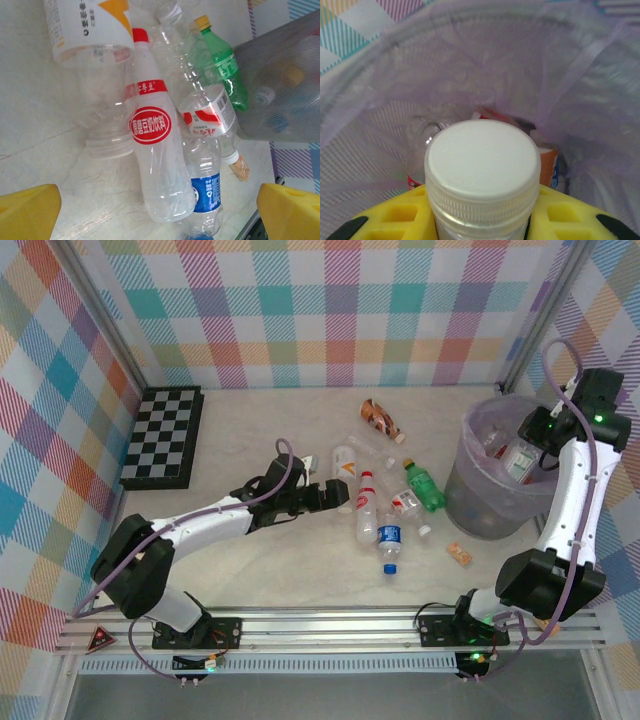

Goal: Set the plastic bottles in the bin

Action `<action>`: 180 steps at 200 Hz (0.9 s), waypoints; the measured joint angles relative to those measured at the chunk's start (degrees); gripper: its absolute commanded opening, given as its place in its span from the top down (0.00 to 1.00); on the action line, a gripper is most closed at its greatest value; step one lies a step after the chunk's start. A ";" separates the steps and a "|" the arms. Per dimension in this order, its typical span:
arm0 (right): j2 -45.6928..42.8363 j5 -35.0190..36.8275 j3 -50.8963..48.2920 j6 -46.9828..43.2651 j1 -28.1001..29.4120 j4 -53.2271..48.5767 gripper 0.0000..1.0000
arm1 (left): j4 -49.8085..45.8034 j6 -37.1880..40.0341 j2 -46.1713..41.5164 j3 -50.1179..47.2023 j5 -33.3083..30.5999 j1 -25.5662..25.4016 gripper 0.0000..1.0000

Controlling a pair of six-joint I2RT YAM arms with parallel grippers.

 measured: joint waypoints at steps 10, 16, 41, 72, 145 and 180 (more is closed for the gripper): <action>0.00 -0.42 -2.32 0.44 0.22 0.66 1.00 | 0.00 -0.42 0.70 0.00 -0.07 -0.46 0.01; 0.00 -0.59 -3.50 0.55 0.33 1.01 1.00 | 0.00 -0.63 1.07 0.00 -0.15 -0.74 0.01; 0.00 -1.90 -8.11 1.33 1.09 2.58 1.00 | -0.09 -1.05 2.29 0.04 -0.61 -2.01 0.03; -0.04 -2.05 -12.15 2.34 2.05 5.88 1.00 | -0.33 -1.16 3.96 0.52 -1.49 -2.73 0.04; -0.74 -1.84 -16.48 3.93 2.67 10.67 0.60 | -1.57 -1.16 5.57 1.25 -3.06 -2.78 0.05; -1.51 -1.90 -15.47 4.66 2.89 8.33 0.37 | -1.79 -1.16 5.84 1.88 -3.21 -2.78 0.03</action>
